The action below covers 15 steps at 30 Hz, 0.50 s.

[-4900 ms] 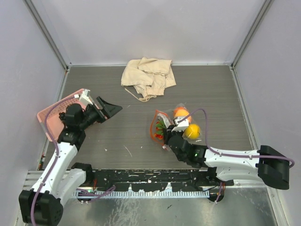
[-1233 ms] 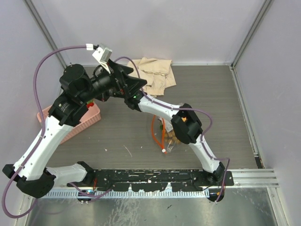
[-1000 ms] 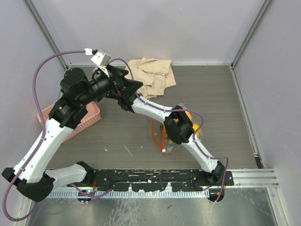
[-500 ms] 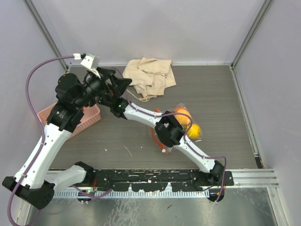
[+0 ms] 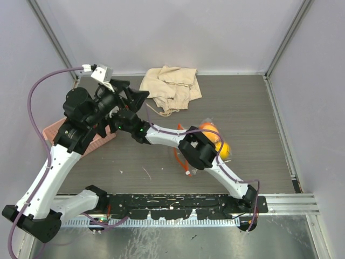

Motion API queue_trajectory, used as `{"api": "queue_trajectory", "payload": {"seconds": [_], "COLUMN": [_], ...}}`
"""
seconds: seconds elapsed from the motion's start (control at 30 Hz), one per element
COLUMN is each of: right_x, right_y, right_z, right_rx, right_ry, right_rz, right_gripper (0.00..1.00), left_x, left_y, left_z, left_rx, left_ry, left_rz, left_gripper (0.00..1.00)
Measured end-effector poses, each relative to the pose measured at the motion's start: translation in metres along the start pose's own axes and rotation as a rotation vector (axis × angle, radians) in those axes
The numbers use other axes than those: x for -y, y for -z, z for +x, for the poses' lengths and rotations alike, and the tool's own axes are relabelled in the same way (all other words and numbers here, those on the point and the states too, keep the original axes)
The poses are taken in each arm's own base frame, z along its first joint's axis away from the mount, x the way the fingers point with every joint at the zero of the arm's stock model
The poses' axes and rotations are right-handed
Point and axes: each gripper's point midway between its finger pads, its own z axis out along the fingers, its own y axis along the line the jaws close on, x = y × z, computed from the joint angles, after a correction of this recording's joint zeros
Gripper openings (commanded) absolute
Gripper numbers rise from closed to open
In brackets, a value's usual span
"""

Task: Open the zip-top bag and remove the fake food
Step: Place the fake fruit in the bin.

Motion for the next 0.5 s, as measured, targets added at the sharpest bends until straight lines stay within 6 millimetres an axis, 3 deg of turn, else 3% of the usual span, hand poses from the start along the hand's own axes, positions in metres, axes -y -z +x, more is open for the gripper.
{"api": "queue_trajectory", "payload": {"seconds": [0.13,0.37,0.5], "right_x": [0.001,-0.012,-0.013], "right_y": [0.029,0.095,0.134], "right_z": [-0.002,-0.058,-0.071], "right_rx": [-0.020,0.074,0.081], "right_ry": [0.039,0.092,0.116], "right_rz": [0.012,0.002,0.032], "right_gripper": [1.00,1.00,1.00], "left_x": [0.001,0.000,-0.002], "left_y": [0.007,0.028,0.034], "left_z": [-0.003,-0.021,-0.029], "left_rx": [0.020,0.100,0.129], "left_ry": [-0.014,-0.078,-0.105], "left_rz": [-0.002,-0.036,-0.058], "left_gripper": [0.98,0.98,0.98]}}
